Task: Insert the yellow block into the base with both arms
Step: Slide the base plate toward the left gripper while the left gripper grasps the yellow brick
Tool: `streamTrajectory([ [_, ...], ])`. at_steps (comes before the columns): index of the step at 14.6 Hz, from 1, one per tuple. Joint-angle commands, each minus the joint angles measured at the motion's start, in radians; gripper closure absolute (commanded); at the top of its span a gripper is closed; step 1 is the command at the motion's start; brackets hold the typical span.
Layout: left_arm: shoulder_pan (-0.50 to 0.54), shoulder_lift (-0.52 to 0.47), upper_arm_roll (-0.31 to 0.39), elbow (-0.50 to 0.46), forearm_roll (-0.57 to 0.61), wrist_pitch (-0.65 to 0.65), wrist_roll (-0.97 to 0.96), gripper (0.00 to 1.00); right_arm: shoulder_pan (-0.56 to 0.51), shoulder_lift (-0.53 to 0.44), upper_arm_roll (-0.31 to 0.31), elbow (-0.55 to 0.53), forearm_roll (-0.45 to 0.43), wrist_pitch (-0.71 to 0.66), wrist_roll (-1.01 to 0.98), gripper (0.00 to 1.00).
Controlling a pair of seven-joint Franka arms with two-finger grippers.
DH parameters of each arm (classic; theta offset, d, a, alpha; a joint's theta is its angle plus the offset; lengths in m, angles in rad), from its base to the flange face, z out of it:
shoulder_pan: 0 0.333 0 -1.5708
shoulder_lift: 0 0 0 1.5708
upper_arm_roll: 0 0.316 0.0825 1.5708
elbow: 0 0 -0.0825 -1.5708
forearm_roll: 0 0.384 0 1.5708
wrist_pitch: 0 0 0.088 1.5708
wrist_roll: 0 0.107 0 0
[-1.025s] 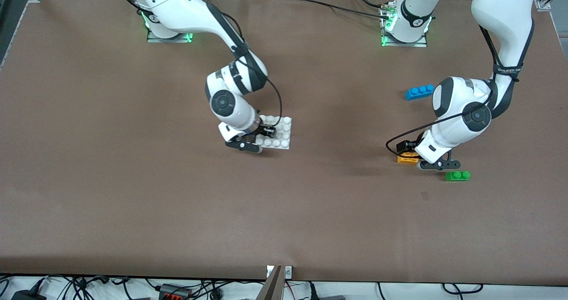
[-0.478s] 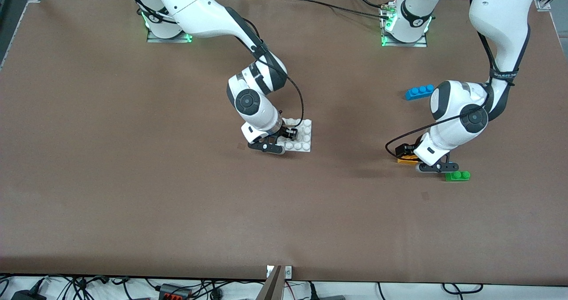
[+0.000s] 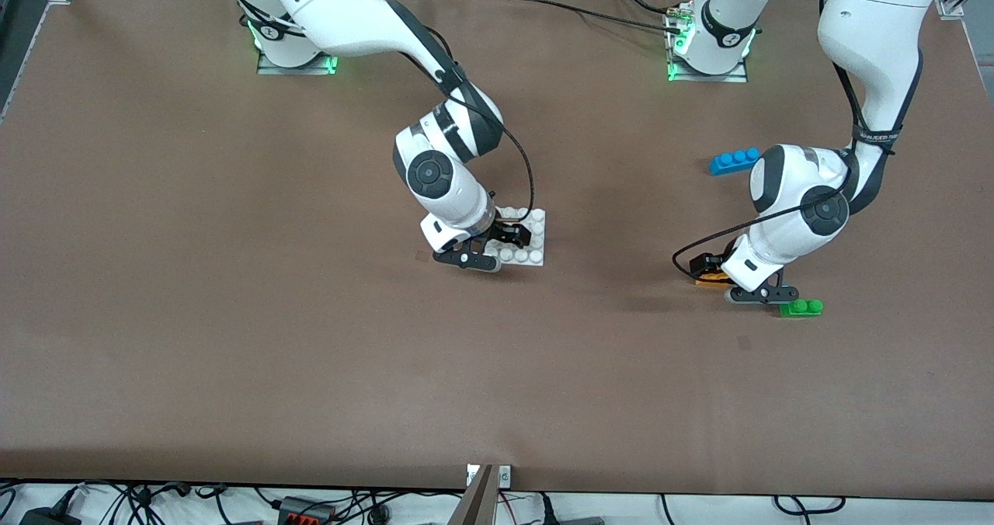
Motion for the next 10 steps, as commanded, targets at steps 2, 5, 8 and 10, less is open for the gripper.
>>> streamTrajectory([
  [2,0.004,0.014,0.002,-0.002,0.016,0.037,0.016,0.00,-0.013,-0.113,-0.075,-0.005,-0.106,-0.178,-0.021,0.00],
  [5,0.006,0.018,0.002,-0.002,0.016,0.045,0.021,0.00,-0.034,-0.164,-0.152,-0.005,-0.196,-0.290,-0.128,0.00],
  [8,0.006,0.022,0.002,-0.003,0.016,0.045,0.022,0.00,-0.056,-0.213,-0.262,-0.007,-0.200,-0.437,-0.337,0.00],
  [10,0.006,0.025,0.002,-0.003,0.016,0.045,0.059,0.00,-0.057,-0.229,-0.378,-0.007,-0.200,-0.534,-0.512,0.00],
])
